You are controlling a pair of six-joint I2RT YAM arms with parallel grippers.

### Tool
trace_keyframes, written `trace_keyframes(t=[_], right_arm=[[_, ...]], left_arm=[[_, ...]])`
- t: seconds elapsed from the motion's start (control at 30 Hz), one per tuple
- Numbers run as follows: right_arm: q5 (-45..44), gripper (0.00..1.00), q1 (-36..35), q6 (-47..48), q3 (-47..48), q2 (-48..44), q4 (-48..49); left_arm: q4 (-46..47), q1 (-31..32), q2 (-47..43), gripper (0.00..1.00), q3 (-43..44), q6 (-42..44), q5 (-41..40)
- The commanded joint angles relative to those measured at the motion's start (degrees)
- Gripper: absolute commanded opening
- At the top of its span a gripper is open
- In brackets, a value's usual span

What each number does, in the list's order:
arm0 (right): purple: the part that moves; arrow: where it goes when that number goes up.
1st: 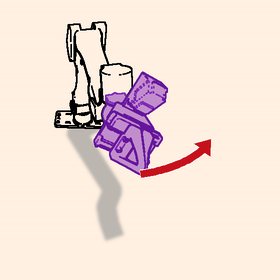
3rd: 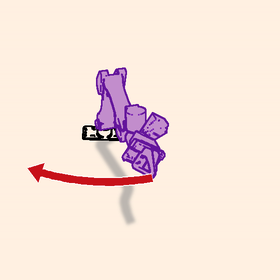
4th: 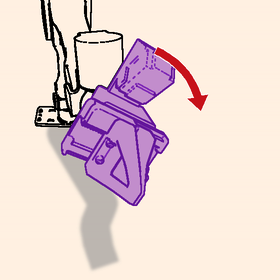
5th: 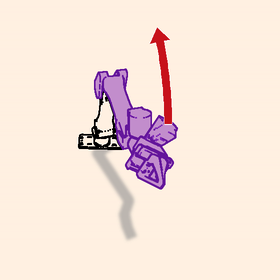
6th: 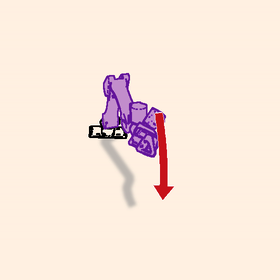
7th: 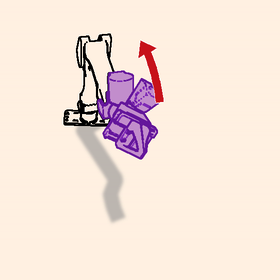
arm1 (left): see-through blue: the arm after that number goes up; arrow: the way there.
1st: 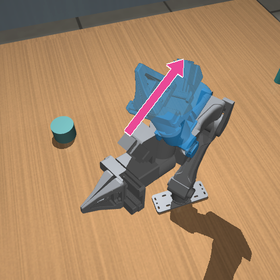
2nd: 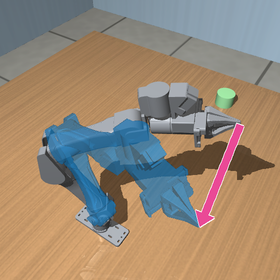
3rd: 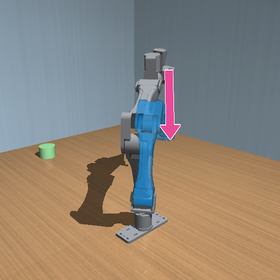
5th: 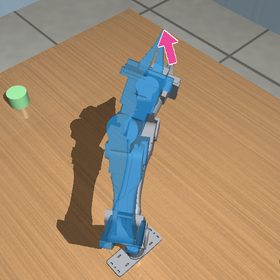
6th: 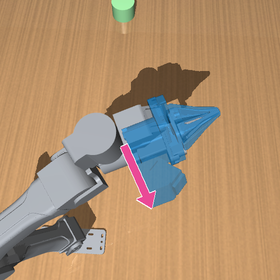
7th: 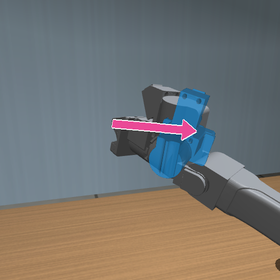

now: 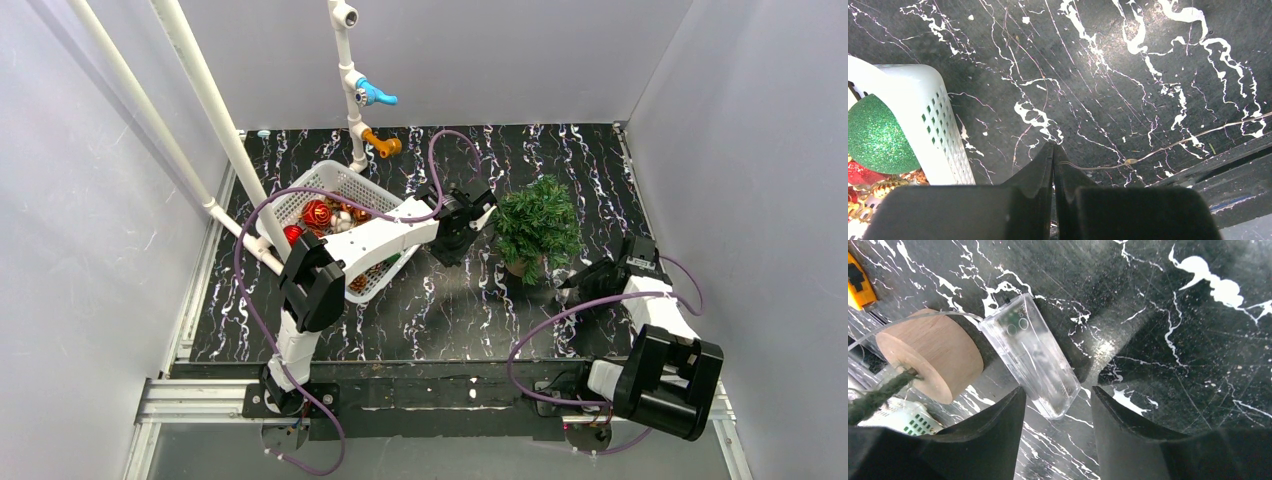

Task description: Decorate the small christmas tree

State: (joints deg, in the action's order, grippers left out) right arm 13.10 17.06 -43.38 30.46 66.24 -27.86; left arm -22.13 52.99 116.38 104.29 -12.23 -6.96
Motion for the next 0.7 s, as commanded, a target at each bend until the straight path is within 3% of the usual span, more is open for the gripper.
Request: trace_keyframes(t=[0.0,0.3,0.43,0.67], right_arm=[[-4.2,0.54,-0.41,1.74,2.5,1.23,1.43],[-6.92,0.19,-0.4,3.91,5.86,1.6,2.48],[-6.85,0.08,-0.36,5.05,8.42,2.38,4.14],[0.36,0.06,-0.37,2.86,13.56,8.45,14.05]], left_arm=[[-5.03,-0.25,-2.02,0.0,-1.1,-0.34,0.46],[-4.56,-0.26,-2.65,0.0,-2.17,-0.25,0.29],[-4.46,-0.26,-2.89,0.0,-2.57,-0.18,0.11],[-4.41,-0.26,-3.34,0.0,-2.83,-0.19,-0.2]])
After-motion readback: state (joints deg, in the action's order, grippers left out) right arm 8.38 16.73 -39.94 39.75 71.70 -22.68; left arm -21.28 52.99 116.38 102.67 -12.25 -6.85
